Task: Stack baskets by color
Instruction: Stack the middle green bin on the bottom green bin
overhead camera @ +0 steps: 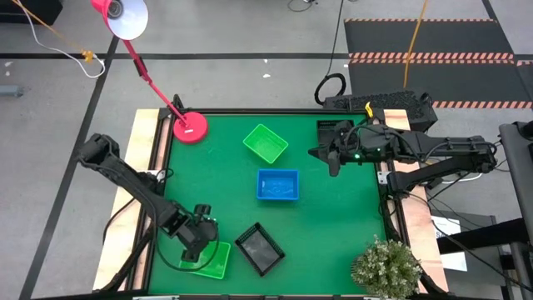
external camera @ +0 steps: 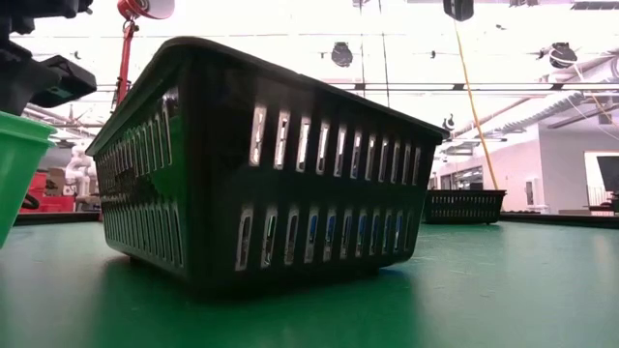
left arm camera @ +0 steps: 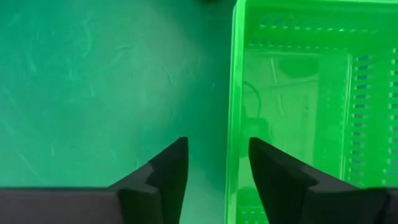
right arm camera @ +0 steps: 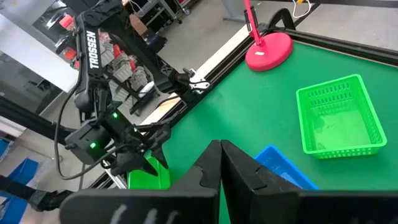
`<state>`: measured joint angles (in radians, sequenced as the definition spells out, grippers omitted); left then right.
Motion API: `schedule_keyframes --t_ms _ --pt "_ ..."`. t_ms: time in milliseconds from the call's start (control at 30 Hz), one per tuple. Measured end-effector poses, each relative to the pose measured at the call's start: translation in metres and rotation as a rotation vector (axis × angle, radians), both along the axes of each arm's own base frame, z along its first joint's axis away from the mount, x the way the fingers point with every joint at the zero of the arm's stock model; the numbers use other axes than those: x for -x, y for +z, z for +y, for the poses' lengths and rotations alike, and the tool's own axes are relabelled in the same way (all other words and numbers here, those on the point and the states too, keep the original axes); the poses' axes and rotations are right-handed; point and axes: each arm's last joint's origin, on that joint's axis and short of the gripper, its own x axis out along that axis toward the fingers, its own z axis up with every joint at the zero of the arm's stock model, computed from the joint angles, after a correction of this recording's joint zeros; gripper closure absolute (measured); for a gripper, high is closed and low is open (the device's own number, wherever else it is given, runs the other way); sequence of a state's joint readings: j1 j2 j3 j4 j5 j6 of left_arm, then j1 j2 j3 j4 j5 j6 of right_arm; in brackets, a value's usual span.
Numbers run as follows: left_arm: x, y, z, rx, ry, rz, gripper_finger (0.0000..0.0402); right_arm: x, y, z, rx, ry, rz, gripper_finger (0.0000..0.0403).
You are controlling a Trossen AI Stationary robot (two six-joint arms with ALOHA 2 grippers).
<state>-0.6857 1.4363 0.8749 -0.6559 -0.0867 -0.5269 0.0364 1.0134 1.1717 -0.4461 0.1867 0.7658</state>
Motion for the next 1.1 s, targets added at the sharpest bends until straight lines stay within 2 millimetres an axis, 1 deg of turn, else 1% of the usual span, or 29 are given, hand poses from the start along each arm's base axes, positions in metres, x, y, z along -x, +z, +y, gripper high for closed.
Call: schedule_keyframes --t_ms 200,333,467,767,933,1100 --pt "0.0 -0.001 0.0 0.009 0.05 0.019 0.0272 0.0 0.0 0.0 -0.004 0.0 -0.001 0.0403" --pt "0.005 -0.002 0.0 0.001 0.077 0.049 0.0285 0.0 0.0 0.0 -0.008 0.0 -0.001 0.0403" --pt "0.009 -0.003 -0.002 -0.007 0.09 0.074 0.0285 0.0 0.0 0.0 -0.012 0.0 -0.002 0.0403" --pt "0.016 -0.003 -0.007 0.011 0.19 0.094 0.0282 0.0 0.0 0.003 -0.061 -0.003 -0.01 0.0403" --pt "0.021 -0.004 -0.009 0.002 0.238 0.116 0.0282 -0.002 -0.002 0.011 -0.081 0.026 -0.001 0.0403" --pt "0.027 -0.005 -0.009 -0.015 0.281 0.144 0.0282 -0.012 -0.009 0.023 -0.102 0.065 0.033 0.0403"
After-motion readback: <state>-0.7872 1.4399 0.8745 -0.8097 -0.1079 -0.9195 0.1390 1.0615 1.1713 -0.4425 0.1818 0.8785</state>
